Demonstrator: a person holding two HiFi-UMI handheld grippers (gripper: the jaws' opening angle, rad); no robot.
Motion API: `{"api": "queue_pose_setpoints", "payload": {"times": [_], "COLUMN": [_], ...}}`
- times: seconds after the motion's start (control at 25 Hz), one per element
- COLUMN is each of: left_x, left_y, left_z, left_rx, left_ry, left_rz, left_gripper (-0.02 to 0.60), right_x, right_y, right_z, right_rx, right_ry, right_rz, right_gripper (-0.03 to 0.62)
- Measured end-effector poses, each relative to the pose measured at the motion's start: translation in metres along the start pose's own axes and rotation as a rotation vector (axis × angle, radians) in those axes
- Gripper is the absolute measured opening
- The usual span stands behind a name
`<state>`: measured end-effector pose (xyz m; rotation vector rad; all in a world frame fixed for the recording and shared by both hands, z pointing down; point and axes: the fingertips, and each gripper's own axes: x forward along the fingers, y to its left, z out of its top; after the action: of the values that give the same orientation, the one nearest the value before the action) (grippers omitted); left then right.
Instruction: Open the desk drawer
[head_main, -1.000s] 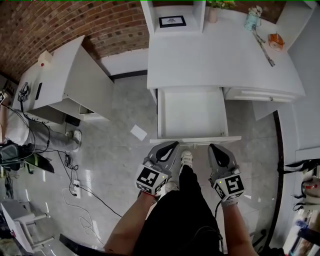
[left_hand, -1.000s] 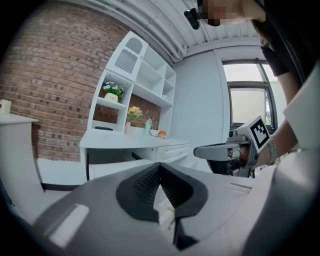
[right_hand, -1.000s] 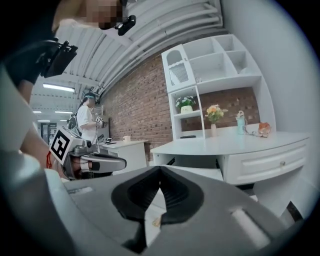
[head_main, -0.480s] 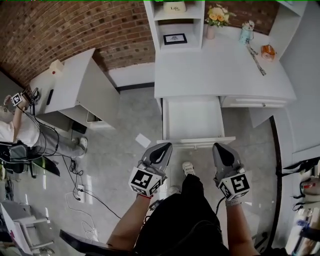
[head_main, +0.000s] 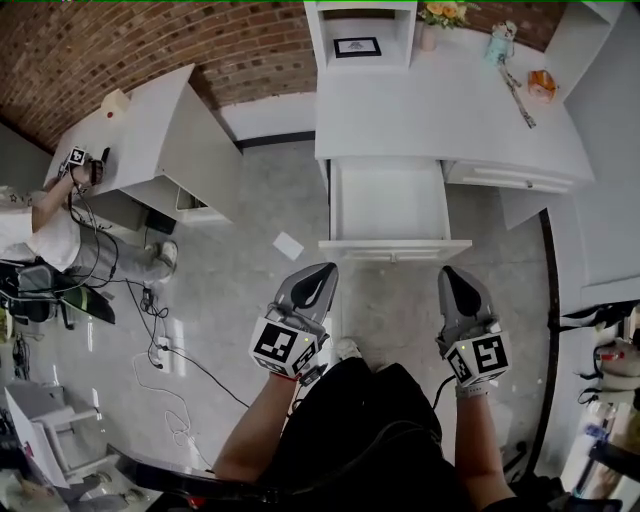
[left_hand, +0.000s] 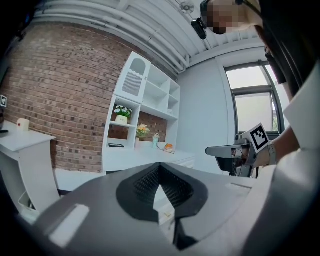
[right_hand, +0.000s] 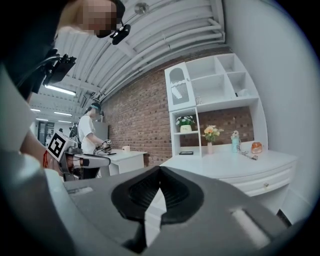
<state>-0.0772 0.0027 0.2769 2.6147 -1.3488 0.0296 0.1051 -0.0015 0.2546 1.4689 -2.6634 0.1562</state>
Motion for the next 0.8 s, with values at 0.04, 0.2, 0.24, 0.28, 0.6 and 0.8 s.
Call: {"api": "queue_pose_setpoints", "payload": {"times": [0.04, 0.2, 0.24, 0.28, 0.6, 0.8], "left_x": [-0.002, -0.003, -0.003, -0.002, -0.013, -0.025], "left_y": [-0.001, -0.007, -0.009, -0.011, -0.035, -0.048], "left_z": [0.003, 0.016, 0.019, 0.022, 0.032, 0.038], "left_rx": [0.002, 0.016, 0.018, 0.02, 0.004, 0.0], "left_ry": [-0.006, -0.035, -0.043, -0.051, -0.075, -0.103], "left_rz": [0.004, 0.014, 0.017, 0.021, 0.049, 0.081], "left_gripper": [0.002, 0.002, 0.002, 0.002, 0.002, 0.002], "right_x": [-0.002, -0.009, -0.011, -0.012, -0.035, -0.05], "right_y": [0.0, -0.001, -0.001, -0.001, 0.006, 0.011], "right_z": [0.001, 0.012, 0.016, 0.019, 0.03, 0.034], "right_rx": [-0.003, -0.023, -0.028, -0.032, -0.033, -0.044], "right_ry": [-0.001, -0.016, -0.022, -0.028, -0.044, -0.059], "right_rz": [-0.001, 0.0, 0.002, 0.004, 0.027, 0.035], "right_gripper": [0.002, 0.002, 0.002, 0.002, 0.001, 0.001]}}
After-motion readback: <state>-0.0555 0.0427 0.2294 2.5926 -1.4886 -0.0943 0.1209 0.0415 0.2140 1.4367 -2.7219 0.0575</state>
